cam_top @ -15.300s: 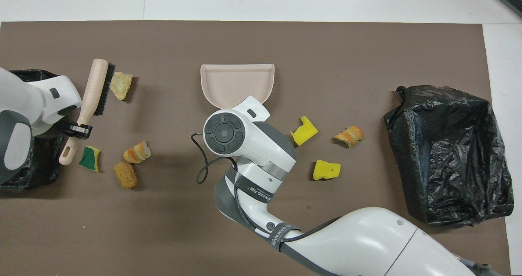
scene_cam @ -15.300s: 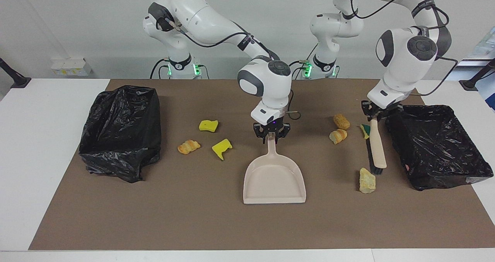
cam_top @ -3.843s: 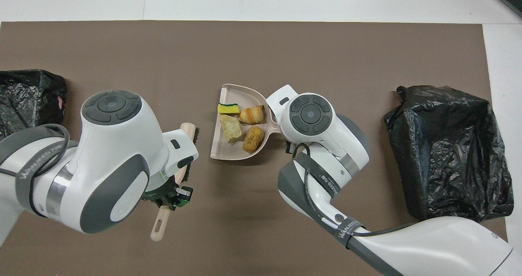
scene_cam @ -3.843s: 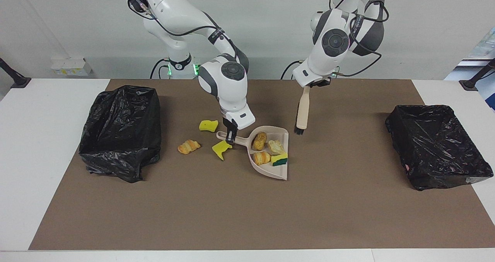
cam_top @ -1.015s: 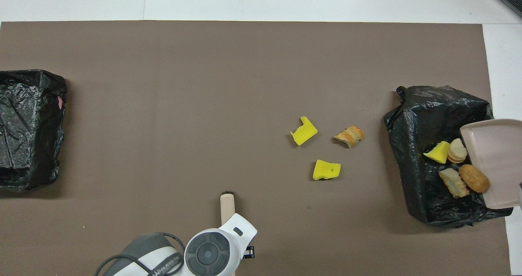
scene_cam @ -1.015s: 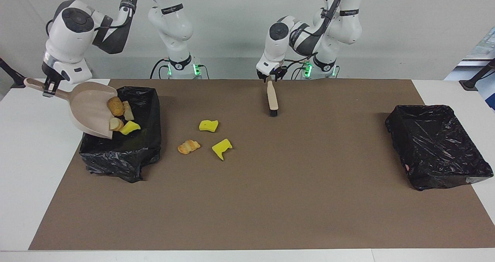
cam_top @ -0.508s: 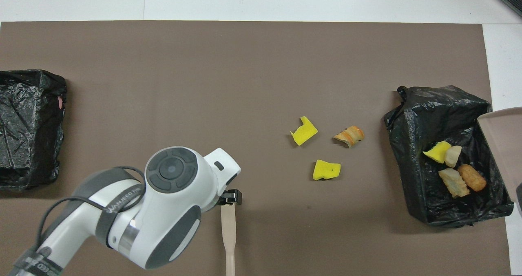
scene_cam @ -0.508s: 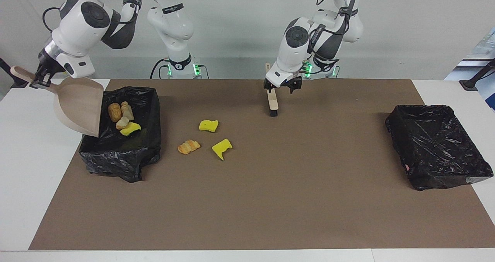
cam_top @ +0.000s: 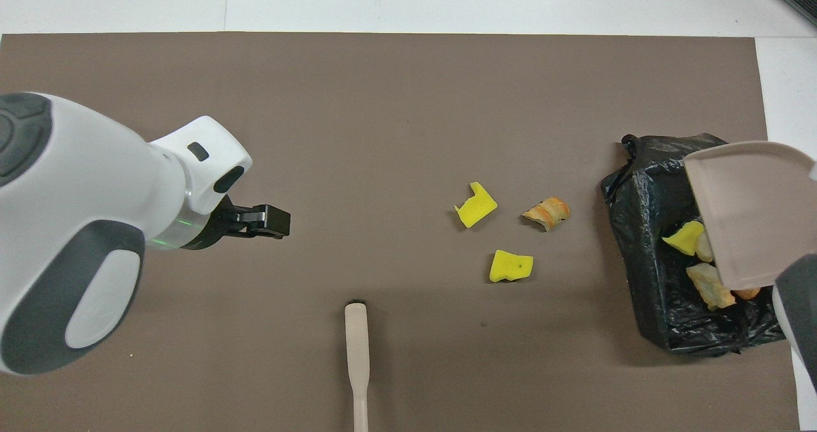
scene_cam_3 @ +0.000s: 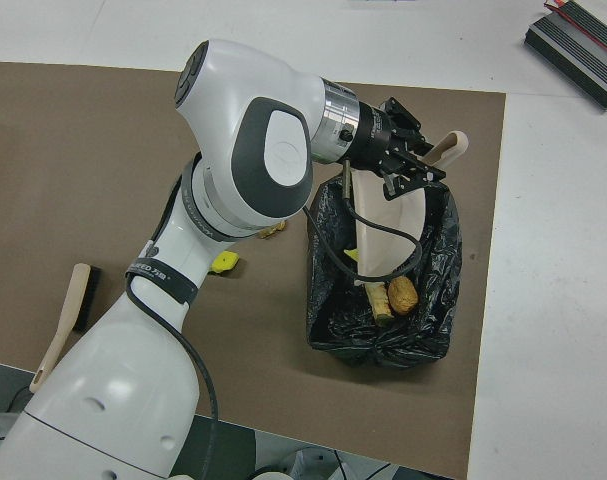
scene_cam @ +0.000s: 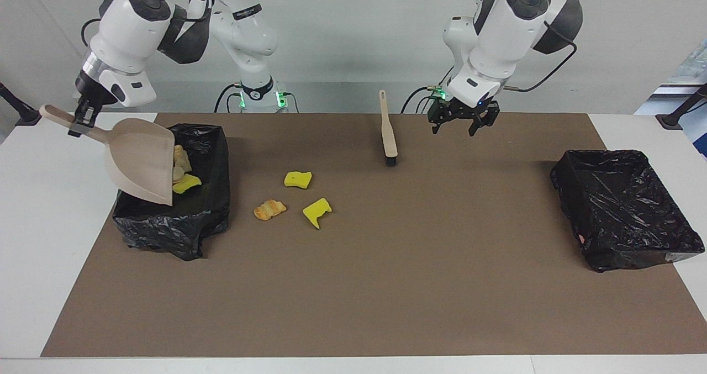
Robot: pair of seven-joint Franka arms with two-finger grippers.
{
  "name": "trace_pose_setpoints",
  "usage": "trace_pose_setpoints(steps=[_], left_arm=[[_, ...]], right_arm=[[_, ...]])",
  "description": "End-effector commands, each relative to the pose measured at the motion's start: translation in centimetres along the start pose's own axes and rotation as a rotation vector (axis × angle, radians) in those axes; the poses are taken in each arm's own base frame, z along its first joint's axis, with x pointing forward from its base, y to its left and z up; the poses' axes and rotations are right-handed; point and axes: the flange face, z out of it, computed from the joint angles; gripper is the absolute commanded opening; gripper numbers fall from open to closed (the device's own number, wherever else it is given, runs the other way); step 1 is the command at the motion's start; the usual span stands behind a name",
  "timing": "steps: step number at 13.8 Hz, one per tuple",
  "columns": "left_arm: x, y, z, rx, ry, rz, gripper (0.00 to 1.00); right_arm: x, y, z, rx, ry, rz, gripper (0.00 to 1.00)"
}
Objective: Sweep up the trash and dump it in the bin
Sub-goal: 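Tip the dustpan with the right gripper to dump debris into the bag, then return the dustpan to the table center with the right gripper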
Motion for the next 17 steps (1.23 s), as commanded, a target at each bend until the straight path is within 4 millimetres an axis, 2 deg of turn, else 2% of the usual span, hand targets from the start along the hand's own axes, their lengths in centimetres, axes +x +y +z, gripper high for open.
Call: trace_pose_setpoints(steps=[1, 2, 3, 4, 6, 8, 9, 11, 12, 14, 16, 17], left_arm=[[0.6, -2.8, -3.7, 0.02, -0.013, 0.032, 1.0], [0.8, -4.7, -5.3, 0.024, -0.019, 0.024, 1.0], [0.9, -6.5, -7.2, 0.041, -0.006, 0.04, 1.0], [0.8, -7.2, -8.4, 0.058, -0.001, 0.076, 1.0], [1.0, -8.7, -10.4, 0.077, 0.026, 0.101, 1.0], [2.2, -9.6, -10.8, 0.076, 0.023, 0.123, 1.0], [2.2, -9.8, -11.1, 0.077, 0.024, 0.138, 1.0], [1.4, -9.6, -11.6, 0.081, 0.029, 0.169, 1.0], [1.2, -9.6, -11.5, 0.081, 0.024, 0.17, 1.0], [0.6, -9.7, -11.4, 0.082, 0.001, 0.171, 1.0], [0.6, -10.0, -11.3, 0.083, -0.005, 0.182, 1.0], [0.6, -10.1, -11.5, 0.092, -0.004, 0.187, 1.0]], right_arm=[[0.8, 1.3, -0.7, 0.019, 0.189, 0.204, 0.0], [1.4, 1.3, -0.6, 0.041, 0.238, 0.313, 0.0], [3.4, 1.8, -1.9, 0.06, 0.286, 0.377, 0.0], [5.0, 2.2, -2.7, 0.082, 0.324, 0.435, 0.0], [6.7, 2.1, -3.8, 0.167, 0.403, 0.675, 0.0], [10.5, 2.7, -5.9, 0.224, 0.418, 0.801, 0.0], [12.3, 3.2, -6.3, 0.258, 0.424, 0.882, 0.0], [15.7, 4.1, -6.1, 0.389, 0.46, 1.107, 0.0], [17.3, 4.5, -6.8, 0.402, 0.464, 1.149, 0.0], [21.6, 5.3, -8.6, 0.437, 0.459, 1.242, 0.0], [27.4, 6.9, -12.9, 0.44, 0.483, 1.346, 0.0], [30.3, 7.4, -13.9, 0.473, 0.486, 1.386, 0.0]])
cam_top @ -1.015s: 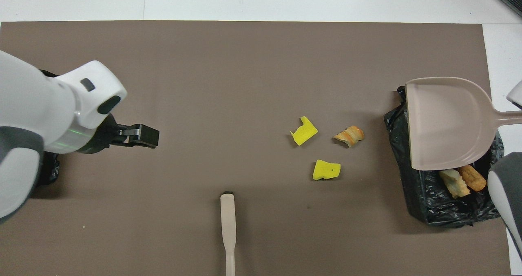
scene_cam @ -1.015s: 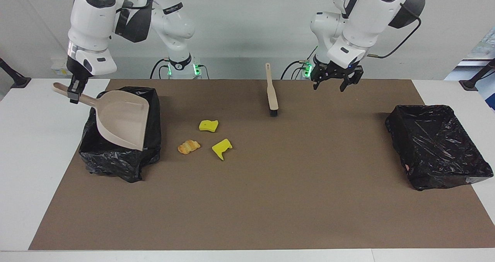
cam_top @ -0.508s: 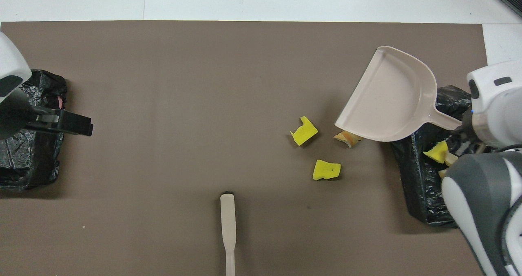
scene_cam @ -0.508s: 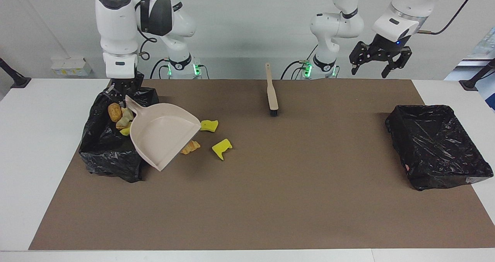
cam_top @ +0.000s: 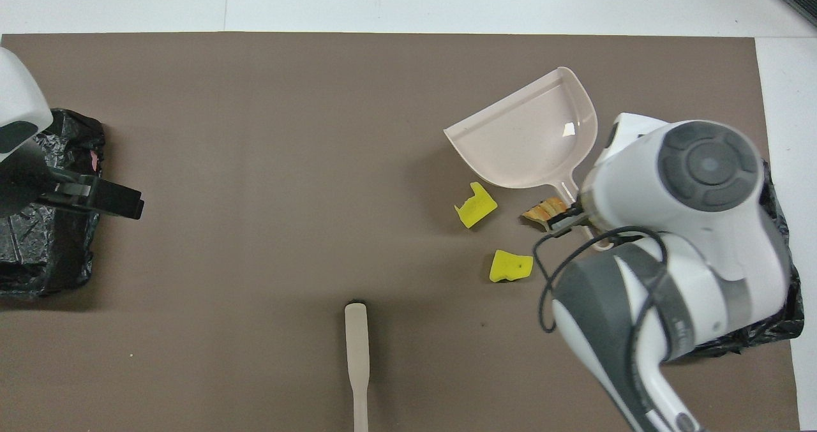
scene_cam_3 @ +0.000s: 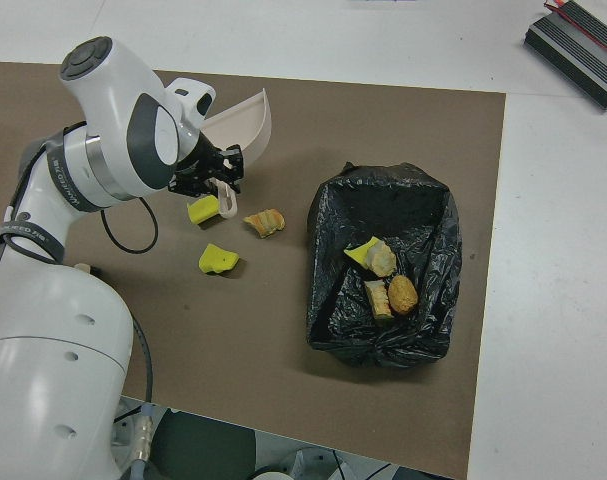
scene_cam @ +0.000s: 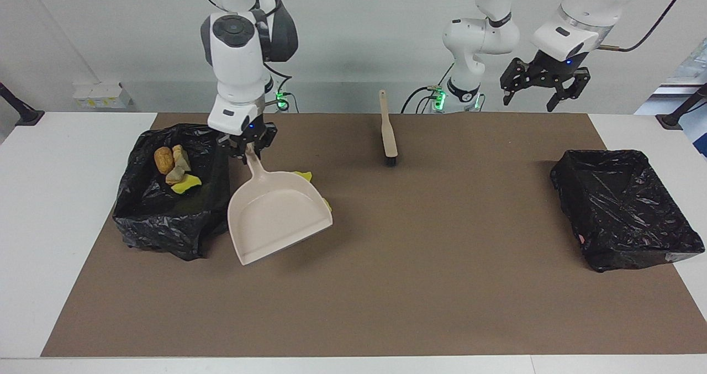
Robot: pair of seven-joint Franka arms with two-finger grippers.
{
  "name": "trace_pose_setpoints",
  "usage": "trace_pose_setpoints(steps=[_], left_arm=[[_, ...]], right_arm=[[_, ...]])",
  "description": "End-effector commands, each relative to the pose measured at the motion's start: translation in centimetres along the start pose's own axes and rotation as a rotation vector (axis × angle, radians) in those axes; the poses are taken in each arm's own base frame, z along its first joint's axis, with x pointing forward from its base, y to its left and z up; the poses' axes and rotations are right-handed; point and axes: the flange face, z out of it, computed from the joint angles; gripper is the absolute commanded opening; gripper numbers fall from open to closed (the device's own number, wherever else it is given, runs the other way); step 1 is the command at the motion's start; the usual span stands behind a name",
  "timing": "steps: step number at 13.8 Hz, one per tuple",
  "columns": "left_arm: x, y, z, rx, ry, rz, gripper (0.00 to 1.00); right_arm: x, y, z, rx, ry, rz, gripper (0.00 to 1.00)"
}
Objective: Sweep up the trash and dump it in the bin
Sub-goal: 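Return the dustpan to the table center with the right gripper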
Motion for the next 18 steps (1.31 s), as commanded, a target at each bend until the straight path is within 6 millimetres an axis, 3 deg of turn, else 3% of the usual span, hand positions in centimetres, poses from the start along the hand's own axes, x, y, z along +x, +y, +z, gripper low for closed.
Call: trace_pose_setpoints(steps=[1, 2, 4, 7, 10, 12, 15, 16, 17, 18], left_arm=[[-0.5, -0.6, -0.6, 0.028, -0.015, 0.018, 1.0], [-0.6, -1.0, -0.7, 0.026, -0.019, 0.011, 1.0], [-0.5, -1.9, -0.7, 0.02, -0.009, -0.017, 1.0], [-0.6, -2.3, -0.7, 0.022, -0.011, -0.022, 1.0], [-0.7, -2.8, -0.6, 0.022, -0.014, -0.032, 1.0], [-0.7, -3.2, -0.6, 0.021, -0.015, -0.039, 1.0], [-0.7, -3.3, -0.6, 0.021, -0.012, -0.042, 1.0], [-0.7, -3.3, -0.6, 0.021, -0.015, -0.042, 1.0], [-0.7, -3.2, -0.6, 0.021, -0.014, -0.041, 1.0], [-0.7, -3.2, -0.6, 0.021, -0.014, -0.041, 1.0]], right_arm=[[3.7, -6.0, 0.7, 0.058, 0.025, 0.157, 0.0], [4.7, -7.2, 1.6, 0.072, 0.035, 0.242, 0.0], [7.3, -12.8, 2.2, 0.111, 0.057, 0.314, 0.0], [10.9, -18.8, 3.6, 0.158, 0.053, 0.418, 0.0], [12.9, -25.2, 7.4, 0.166, 0.081, 0.458, 0.0], [12.9, -28.6, 9.8, 0.177, 0.083, 0.462, 0.0], [12.8, -30.2, 11.3, 0.165, 0.085, 0.473, 0.01], [12.7, -30.0, 11.4, 0.163, 0.081, 0.484, 0.83], [12.5, -30.3, 10.9, 0.163, 0.082, 0.483, 1.0], [12.4, -30.1, 9.8, 0.172, 0.09, 0.486, 1.0]])
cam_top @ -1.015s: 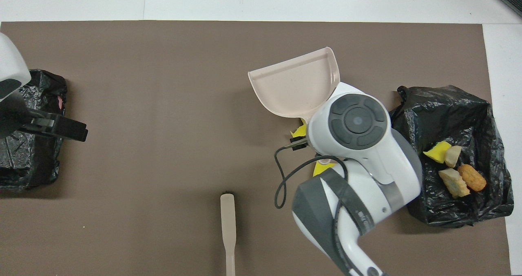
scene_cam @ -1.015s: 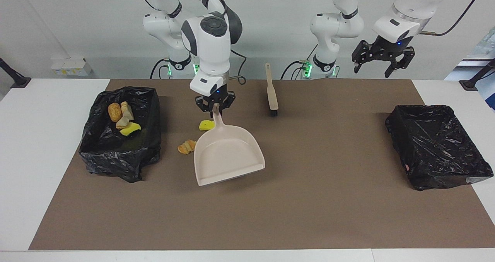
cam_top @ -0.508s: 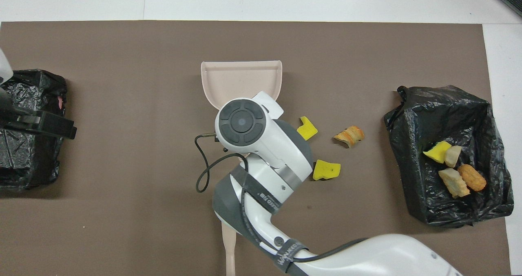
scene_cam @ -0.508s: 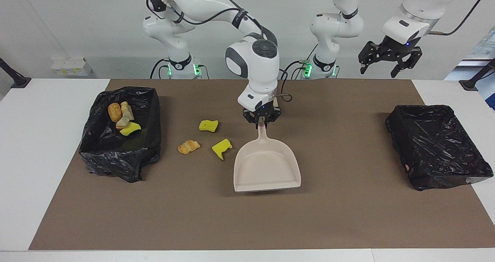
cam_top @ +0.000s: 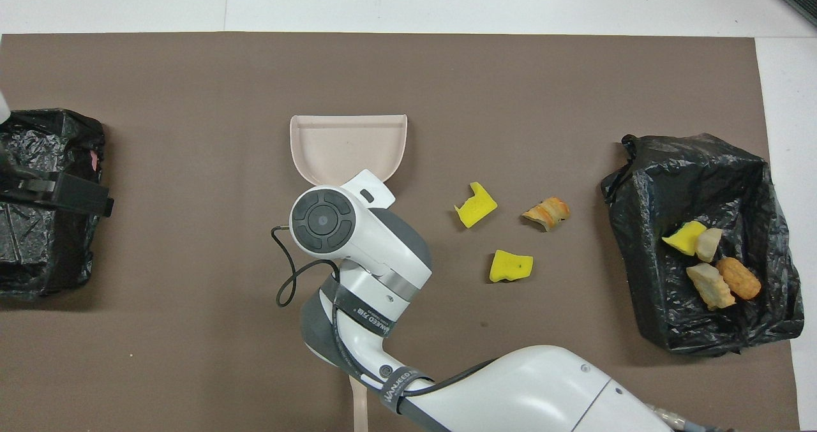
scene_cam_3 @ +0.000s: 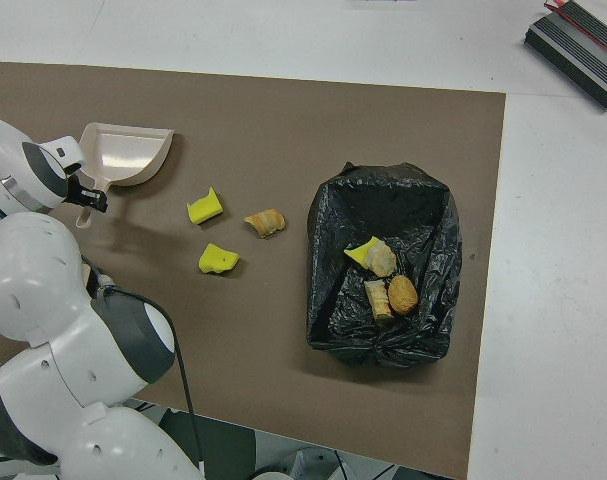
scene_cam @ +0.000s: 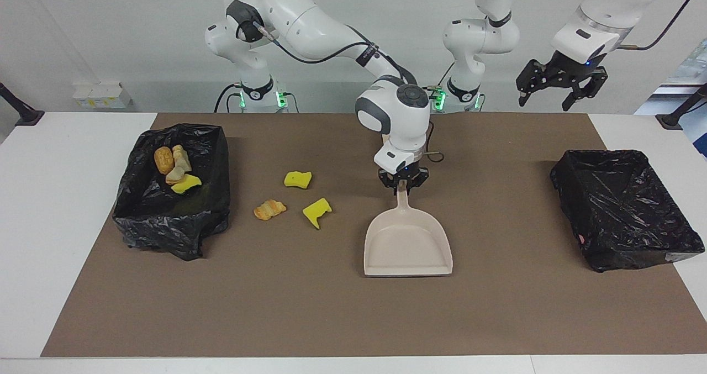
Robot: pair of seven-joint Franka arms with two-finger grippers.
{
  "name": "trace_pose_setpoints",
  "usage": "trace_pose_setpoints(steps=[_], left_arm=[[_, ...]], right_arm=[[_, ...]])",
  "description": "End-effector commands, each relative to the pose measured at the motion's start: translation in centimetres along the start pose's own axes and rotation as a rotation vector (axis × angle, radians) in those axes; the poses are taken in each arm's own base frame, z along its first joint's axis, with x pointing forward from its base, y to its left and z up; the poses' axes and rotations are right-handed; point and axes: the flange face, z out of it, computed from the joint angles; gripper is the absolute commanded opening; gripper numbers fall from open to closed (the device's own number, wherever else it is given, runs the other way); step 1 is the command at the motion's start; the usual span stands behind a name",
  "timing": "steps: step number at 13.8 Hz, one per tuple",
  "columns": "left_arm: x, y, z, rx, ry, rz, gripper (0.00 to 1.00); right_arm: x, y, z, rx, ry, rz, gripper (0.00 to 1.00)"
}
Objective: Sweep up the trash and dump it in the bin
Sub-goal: 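Return the dustpan to the table center with the right gripper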
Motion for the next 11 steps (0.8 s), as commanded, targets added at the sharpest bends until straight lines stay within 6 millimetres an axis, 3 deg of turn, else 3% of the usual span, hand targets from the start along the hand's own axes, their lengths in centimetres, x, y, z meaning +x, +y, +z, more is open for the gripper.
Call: trace_pose_setpoints(steps=[1, 4, 7, 9, 11], left_arm=[[-0.4, -0.3, -0.5, 0.013, -0.008, 0.007, 1.0], [-0.3, -0.3, -0.5, 0.013, -0.006, 0.007, 1.0], [-0.4, -0.2, -0.6, 0.013, -0.006, 0.007, 1.0], [-0.4, -0.2, -0.6, 0.013, -0.004, 0.007, 1.0], [-0.4, -0.3, -0.5, 0.013, -0.006, 0.007, 1.0]], right_arm=[[0.7, 0.5, -3.5, 0.018, 0.032, 0.036, 1.0], [-1.5, 1.3, -7.2, -0.04, 0.015, 0.017, 1.0], [-5.7, 2.4, -10.1, -0.019, -0.066, 0.032, 1.0], [-9.9, 3.2, -11.0, -0.035, -0.094, 0.018, 1.0], [-15.2, 3.4, -10.5, -0.052, -0.137, -0.014, 1.0]])
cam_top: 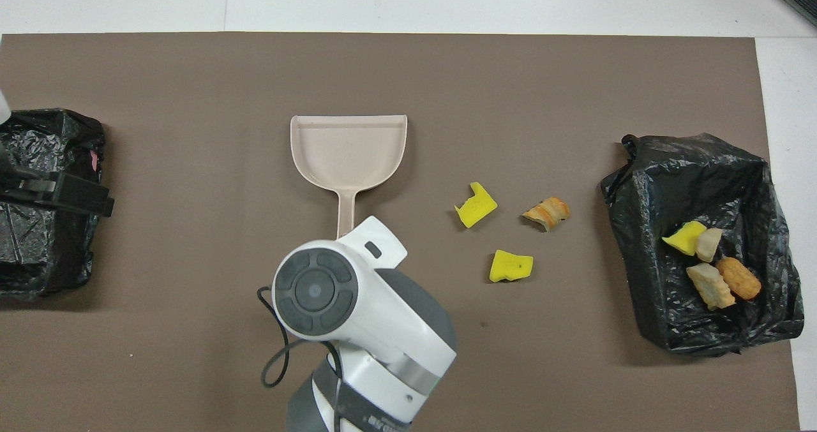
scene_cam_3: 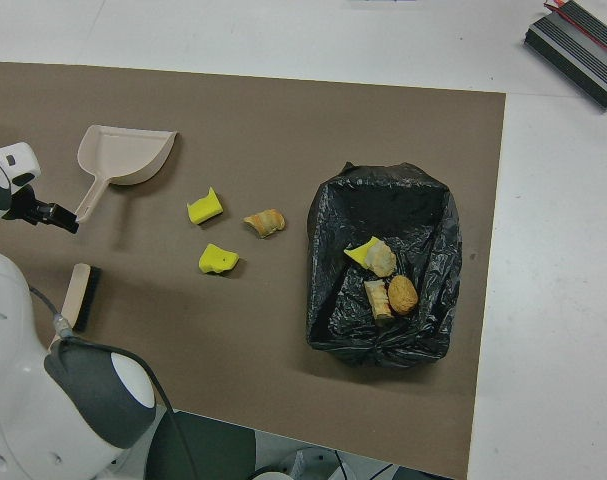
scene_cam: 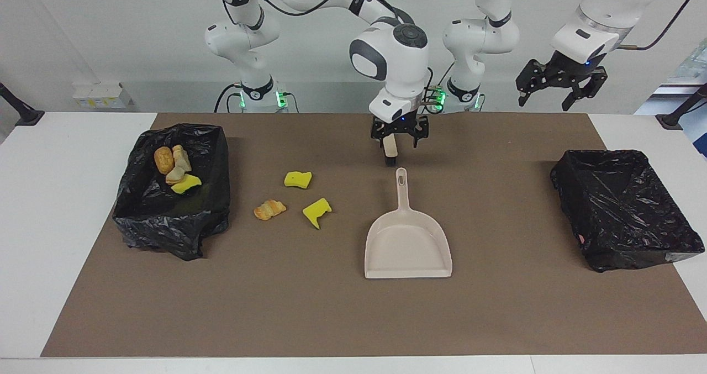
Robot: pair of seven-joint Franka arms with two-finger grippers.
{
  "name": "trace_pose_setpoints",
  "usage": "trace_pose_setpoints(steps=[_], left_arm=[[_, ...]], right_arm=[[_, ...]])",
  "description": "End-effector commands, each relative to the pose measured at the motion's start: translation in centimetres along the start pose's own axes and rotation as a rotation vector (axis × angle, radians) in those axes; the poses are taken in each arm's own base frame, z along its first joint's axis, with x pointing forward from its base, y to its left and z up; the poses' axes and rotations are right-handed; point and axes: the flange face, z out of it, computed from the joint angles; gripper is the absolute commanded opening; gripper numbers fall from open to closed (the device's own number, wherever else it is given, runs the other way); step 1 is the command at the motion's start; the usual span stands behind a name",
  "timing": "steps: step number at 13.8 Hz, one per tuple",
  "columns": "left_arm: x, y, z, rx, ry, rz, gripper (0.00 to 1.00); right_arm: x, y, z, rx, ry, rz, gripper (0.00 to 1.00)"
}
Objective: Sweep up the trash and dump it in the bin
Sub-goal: 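Return the dustpan to the table center with the right gripper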
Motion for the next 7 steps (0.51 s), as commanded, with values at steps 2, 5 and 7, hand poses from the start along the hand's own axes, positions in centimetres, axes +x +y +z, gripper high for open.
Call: trace_pose_setpoints(steps=[2, 5, 7], left_arm=[[-0.3, -0.3, -0.5, 0.013, -0.006, 0.006, 1.0], [-0.4, -0.4, -0.5, 0.013, -0.007, 0.005, 1.0], [-0.4, -0.3, -0.6, 0.013, -0.004, 0.006, 1.0]], right_arm=[[-8.5, 2.3, 2.0, -0.032, -0.044, -0.02, 1.0], [-13.6, 2.6, 3.9, 0.0, -0.105, -0.023, 1.0], [-15.6, 2.0, 5.9, -0.03, -0.127, -0.049, 1.0]])
